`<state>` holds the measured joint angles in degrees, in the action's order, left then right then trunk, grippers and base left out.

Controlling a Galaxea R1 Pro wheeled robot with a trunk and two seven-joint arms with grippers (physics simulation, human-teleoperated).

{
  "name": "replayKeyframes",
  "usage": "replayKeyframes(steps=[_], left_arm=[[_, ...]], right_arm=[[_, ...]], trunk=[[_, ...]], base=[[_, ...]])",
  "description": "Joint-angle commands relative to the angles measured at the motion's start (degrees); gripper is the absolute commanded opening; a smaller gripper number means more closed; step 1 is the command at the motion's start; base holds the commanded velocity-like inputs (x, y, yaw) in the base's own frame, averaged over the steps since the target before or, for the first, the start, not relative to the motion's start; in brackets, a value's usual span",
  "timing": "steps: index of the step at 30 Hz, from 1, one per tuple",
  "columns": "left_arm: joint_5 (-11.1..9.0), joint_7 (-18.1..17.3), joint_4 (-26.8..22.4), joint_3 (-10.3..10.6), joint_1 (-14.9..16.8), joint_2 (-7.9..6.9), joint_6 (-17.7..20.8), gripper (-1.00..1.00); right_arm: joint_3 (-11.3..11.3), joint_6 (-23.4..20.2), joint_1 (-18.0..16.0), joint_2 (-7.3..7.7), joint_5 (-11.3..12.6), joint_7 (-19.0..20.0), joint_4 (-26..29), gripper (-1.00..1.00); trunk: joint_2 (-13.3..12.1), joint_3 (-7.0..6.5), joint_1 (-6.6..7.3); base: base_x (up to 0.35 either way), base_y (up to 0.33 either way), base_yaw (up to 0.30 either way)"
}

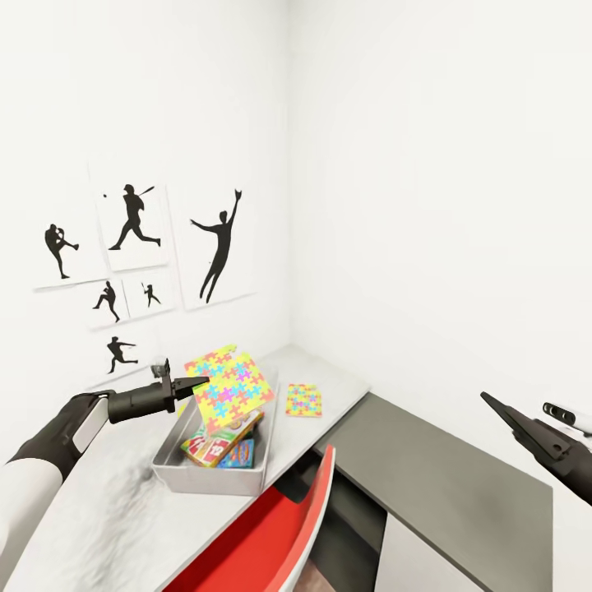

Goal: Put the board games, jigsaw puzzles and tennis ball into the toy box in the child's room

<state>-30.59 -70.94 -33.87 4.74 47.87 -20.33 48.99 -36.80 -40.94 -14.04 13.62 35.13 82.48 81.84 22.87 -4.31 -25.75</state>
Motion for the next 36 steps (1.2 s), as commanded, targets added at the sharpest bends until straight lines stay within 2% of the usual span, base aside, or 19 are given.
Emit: replayKeyframes(steps=[1, 13, 17, 18, 19, 22, 25, 29, 30, 32, 35, 36], left_arm=[[-0.35, -0.03, 0.03, 0.27, 0.03, -0.06, 0.41, -1.00], [0.04, 0.29, 0.03, 0.27, 0.05, 0.02, 0.48, -1.00], [2.23, 1.05, 0.24, 0.16, 0.38, 0.11, 0.62, -1.00], [3.10, 1.31, 0.25, 0.13, 0.52, 0.13, 0.72, -1.00], [5.07, 1.86, 0.23, 0.08, 0.97, 0.16, 0.91, -1.00], [8.23, 2.42, 0.15, 0.03, 2.34, 0.18, 1.13, -1.00], [12.94, 2.95, 0.42, 0.01, 5.77, 0.19, 1.29, -1.00], [16.83, 3.31, 0.55, 0.01, 8.04, 0.28, 1.36, -1.00], [18.84, 3.47, 0.59, 0.01, 9.17, 0.31, 1.39, -1.00], [20.89, 3.65, 0.64, 0.01, 10.35, 0.35, 1.42, -1.00], [25.76, 4.01, 0.76, -0.05, 12.29, 0.53, 1.41, -1.00], [26.57, 4.05, 0.76, -0.05, 12.50, 0.59, 1.35, -1.00]], right_arm=[[-0.02, -0.57, -0.02, 0.00, 0.11, 0.12, -0.01, 1.00], [-0.02, -0.55, -0.02, 0.00, 0.09, 0.13, 0.01, 1.00], [-0.16, -0.57, -0.02, 0.00, 0.14, 0.17, 0.00, 1.00], [-0.21, -0.57, -0.02, 0.00, 0.15, 0.18, -0.01, 1.00], [-0.27, -0.56, -0.02, 0.00, 0.17, 0.19, -0.01, 1.00], [-0.28, -0.55, -0.02, 0.00, 0.19, 0.19, -0.01, 1.00], [-0.28, -0.59, -0.02, 0.00, 0.15, 0.15, -0.01, 1.00], [-0.32, -0.62, -0.02, 0.00, 0.15, 0.14, -0.01, 1.00], [-0.34, -0.62, -0.02, 0.00, 0.17, 0.14, -0.01, 1.00], [-0.30, -0.63, -0.02, 0.00, 0.15, 0.14, -0.01, 1.00], [-0.18, -0.63, -0.02, 0.00, 0.13, 0.13, -0.01, 1.00], [-0.17, -0.63, -0.02, 0.00, 0.12, 0.13, -0.01, 1.00]], trunk=[[0.04, 0.03, -0.03], [0.04, 0.03, -0.03], [0.04, 0.03, -0.03], [0.04, 0.03, -0.03], [0.04, 0.03, -0.03], [0.04, 0.03, -0.03], [0.04, 0.03, -0.03], [0.04, 0.03, -0.03], [0.04, 0.03, -0.03], [0.04, 0.03, -0.03], [0.04, 0.03, -0.03], [0.04, 0.03, -0.03]], base=[[0.049, 0.028, 0.000], [0.011, 0.006, 0.000], [0.000, 0.000, 0.000], [0.000, 0.000, 0.000], [0.000, 0.000, 0.000], [0.000, 0.000, 0.000], [0.000, 0.000, 0.000], [0.000, 0.000, 0.000], [0.000, 0.000, 0.000], [0.000, 0.000, 0.000], [0.000, 0.000, 0.000], [0.000, 0.000, 0.000]])
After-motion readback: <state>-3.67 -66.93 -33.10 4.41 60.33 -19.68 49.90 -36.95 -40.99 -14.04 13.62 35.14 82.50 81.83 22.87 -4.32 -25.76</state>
